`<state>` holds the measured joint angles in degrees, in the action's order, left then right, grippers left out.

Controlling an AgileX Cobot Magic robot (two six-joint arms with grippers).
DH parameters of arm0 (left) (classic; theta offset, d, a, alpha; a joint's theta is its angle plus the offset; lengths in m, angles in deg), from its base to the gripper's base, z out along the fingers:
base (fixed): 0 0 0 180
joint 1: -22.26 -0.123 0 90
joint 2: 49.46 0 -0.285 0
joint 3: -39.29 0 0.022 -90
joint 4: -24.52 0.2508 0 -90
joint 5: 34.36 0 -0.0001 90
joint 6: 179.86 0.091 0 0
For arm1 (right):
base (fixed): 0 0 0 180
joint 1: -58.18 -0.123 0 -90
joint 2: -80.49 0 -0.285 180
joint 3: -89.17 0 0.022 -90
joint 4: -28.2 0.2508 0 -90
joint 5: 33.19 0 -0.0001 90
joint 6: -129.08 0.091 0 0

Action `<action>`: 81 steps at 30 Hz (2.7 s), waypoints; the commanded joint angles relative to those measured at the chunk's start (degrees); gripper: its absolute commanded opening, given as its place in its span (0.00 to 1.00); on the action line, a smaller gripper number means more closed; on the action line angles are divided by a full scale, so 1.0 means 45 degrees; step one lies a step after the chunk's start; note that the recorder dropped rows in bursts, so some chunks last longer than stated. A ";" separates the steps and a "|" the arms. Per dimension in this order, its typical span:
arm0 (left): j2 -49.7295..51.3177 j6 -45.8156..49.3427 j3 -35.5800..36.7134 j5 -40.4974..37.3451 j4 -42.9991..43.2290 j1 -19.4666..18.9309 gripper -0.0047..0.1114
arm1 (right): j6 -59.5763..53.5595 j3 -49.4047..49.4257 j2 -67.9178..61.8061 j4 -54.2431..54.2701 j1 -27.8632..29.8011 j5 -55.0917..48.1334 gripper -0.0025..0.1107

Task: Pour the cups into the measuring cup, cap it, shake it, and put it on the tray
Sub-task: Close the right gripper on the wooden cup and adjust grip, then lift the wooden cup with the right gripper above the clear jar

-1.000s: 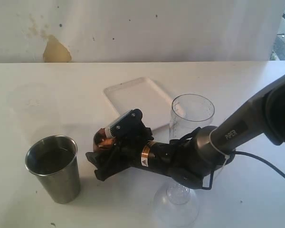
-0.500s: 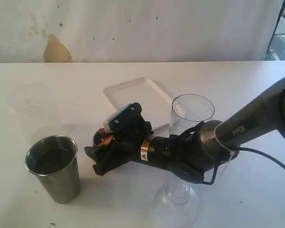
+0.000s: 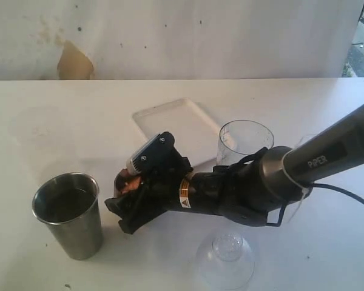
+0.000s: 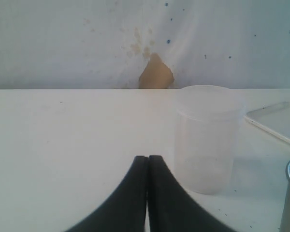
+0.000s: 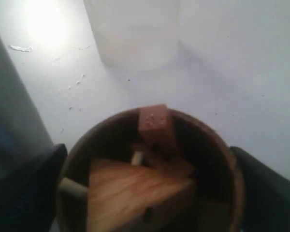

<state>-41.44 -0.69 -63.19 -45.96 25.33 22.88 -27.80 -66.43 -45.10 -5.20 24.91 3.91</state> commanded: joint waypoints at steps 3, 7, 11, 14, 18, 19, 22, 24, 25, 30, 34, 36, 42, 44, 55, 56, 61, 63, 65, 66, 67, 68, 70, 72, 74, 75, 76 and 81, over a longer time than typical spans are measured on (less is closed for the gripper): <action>-0.0052 -0.0047 -0.0068 0.0189 -0.0061 0.0024 0.04 | -0.0112 0.0063 -0.0546 -0.0162 -0.0009 -0.0138 0.73; -0.0052 -0.0047 -0.0068 0.0189 -0.0061 0.0024 0.04 | -0.0232 0.0063 -0.0910 -0.0106 -0.0009 0.0289 0.73; -0.0052 -0.0047 -0.0068 0.0189 -0.0061 0.0024 0.04 | -0.0728 0.0009 -0.1045 0.0148 -0.0009 0.0631 0.73; -0.0052 -0.0047 -0.0068 0.0189 -0.0061 0.0024 0.04 | -0.1032 -0.0017 -0.1045 0.0547 -0.0009 0.0666 0.73; -0.0052 -0.0047 -0.0068 0.0189 -0.0061 0.0024 0.04 | -0.1386 -0.0017 -0.1045 0.1025 -0.0009 0.0666 0.73; -0.0052 -0.0047 -0.0068 0.0189 -0.0061 0.0024 0.04 | -0.1386 -0.0017 -0.1045 0.1093 -0.0009 0.0699 0.72; -0.0052 -0.0047 -0.0068 0.0189 -0.0061 0.0024 0.04 | -0.1386 -0.0017 -0.1045 0.1151 -0.0009 0.0729 0.67; -0.0052 -0.0047 -0.0068 0.0189 -0.0061 0.0024 0.04 | -0.1386 -0.0017 -0.1045 0.1151 -0.0009 0.0729 0.57; -0.0052 -0.0047 -0.0068 0.0189 -0.0061 0.0024 0.04 | -0.1386 -0.0017 -0.1045 0.1151 -0.0009 0.0729 0.52; -0.0052 -0.0047 -0.0068 0.0189 -0.0061 0.0024 0.04 | -0.1386 0.0007 -0.0576 0.1012 -0.0009 0.0517 0.14; -0.0052 -0.0047 -0.0068 0.0189 -0.0061 0.0024 0.04 | -0.1411 0.0007 0.0528 0.0469 -0.0009 0.0117 0.02; -0.0052 -0.0047 -0.0068 0.0189 -0.0061 0.0024 0.04 | -0.0998 0.0007 0.1340 0.0139 -0.0009 -0.0374 0.02; -0.0052 -0.0047 -0.0068 0.0189 -0.0061 0.0024 0.04 | -0.0273 0.0007 0.4228 0.0051 -0.0009 -0.3057 0.02; -0.0052 -0.0047 -0.0068 0.0189 -0.0061 0.0024 0.04 | -0.0273 -0.0015 0.5367 0.0051 0.0042 -0.3937 0.02; -0.0052 -0.0047 -0.0068 0.0189 -0.0061 0.0024 0.04 | -0.1105 -0.0069 0.9226 0.0051 0.3056 -0.8328 0.02; -0.0052 -0.0047 -0.0068 0.0189 -0.0061 0.0024 0.04 | -0.1306 0.0059 0.9398 0.0051 0.3358 -0.8393 0.02; -0.0052 -0.0047 -0.0068 0.0189 -0.0061 0.0024 0.04 | -0.1971 0.0971 0.9714 0.0051 0.4782 -0.8101 0.02; -0.0052 -0.0047 -0.0068 0.0189 -0.0061 0.0024 0.04 | -0.1989 0.1252 0.9714 0.0051 0.5125 -0.7464 0.02; -0.0052 -0.0047 -0.0068 0.0189 -0.0061 0.0024 0.04 | -0.1989 0.1343 0.9690 0.0051 0.5263 -0.7227 0.02; -0.0052 -0.0047 -0.0068 0.0189 -0.0061 0.0024 0.04 | -0.2118 0.1343 0.9690 0.0051 0.5291 -0.7321 0.02; -0.0052 -0.0047 -0.0068 0.0189 -0.0061 0.0024 0.04 | -0.2281 0.1343 0.9690 0.0051 0.5324 -0.7379 0.02; -0.0052 -0.0047 -0.0068 0.0189 -0.0061 0.0024 0.04 | -0.2601 0.1343 0.9690 0.0032 0.5385 -0.7412 0.02; -0.0052 -0.0047 -0.0068 0.0189 -0.0061 0.0024 0.04 | -0.3422 0.1367 0.9690 0.0032 0.5542 -0.7688 0.02; -0.0052 -0.0047 -0.0068 0.0189 -0.0061 0.0024 0.04 | -0.4257 0.1504 0.9690 0.0032 0.5601 -0.7805 0.02; -0.0052 -0.0047 -0.0068 0.0189 -0.0061 0.0024 0.04 | -0.5139 0.1690 0.9690 0.0032 0.5601 -0.7988 0.02; -0.0052 -0.0047 -0.0068 0.0189 -0.0061 0.0024 0.04 | -0.6023 0.1909 0.9690 0.0032 0.5601 -0.8076 0.02; -0.0052 -0.0047 -0.0068 0.0189 -0.0061 0.0024 0.04 | -0.6115 0.1986 0.9690 0.0032 0.5601 -0.7982 0.02; -0.0052 -0.0047 -0.0068 0.0189 -0.0061 0.0024 0.04 | -0.6523 0.2142 0.9668 0.0032 0.5601 -0.7361 0.02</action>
<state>-41.44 -0.69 -63.19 -45.96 25.33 22.88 -55.94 -56.88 -1.91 -5.13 49.81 -31.86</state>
